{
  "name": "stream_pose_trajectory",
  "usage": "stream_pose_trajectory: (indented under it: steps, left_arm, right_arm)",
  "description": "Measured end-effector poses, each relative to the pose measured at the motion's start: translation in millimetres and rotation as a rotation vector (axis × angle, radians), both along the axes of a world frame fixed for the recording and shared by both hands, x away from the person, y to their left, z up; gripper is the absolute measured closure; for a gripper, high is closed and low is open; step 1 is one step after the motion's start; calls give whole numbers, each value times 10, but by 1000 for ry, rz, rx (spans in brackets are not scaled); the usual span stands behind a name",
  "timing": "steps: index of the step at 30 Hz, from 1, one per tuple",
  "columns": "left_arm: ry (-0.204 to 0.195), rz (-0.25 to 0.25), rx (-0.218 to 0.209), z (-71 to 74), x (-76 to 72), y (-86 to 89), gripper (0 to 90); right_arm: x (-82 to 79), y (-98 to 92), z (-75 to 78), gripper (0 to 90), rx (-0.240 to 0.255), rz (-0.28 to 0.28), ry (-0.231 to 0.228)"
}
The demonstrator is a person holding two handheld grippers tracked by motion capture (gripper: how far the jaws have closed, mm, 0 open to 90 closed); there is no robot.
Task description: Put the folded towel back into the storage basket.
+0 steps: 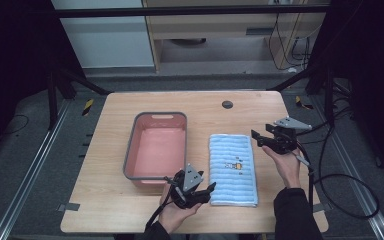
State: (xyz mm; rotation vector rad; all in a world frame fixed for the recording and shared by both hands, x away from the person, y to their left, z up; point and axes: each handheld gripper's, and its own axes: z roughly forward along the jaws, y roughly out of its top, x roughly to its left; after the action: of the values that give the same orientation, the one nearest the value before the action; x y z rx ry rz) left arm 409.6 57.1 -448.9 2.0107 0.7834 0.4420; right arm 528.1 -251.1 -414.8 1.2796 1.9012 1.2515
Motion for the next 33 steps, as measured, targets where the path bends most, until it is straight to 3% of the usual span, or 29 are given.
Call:
stream_pose_trajectory:
  steps: [15,33]
  left_arm:
    - [46,1,63,-262,24,-112,460]
    - [125,20,68,-490,112,-181,501]
  right_arm:
    - [235,41,-348,402,-29,8,86]
    - [342,73,-674,455,-54,25,175]
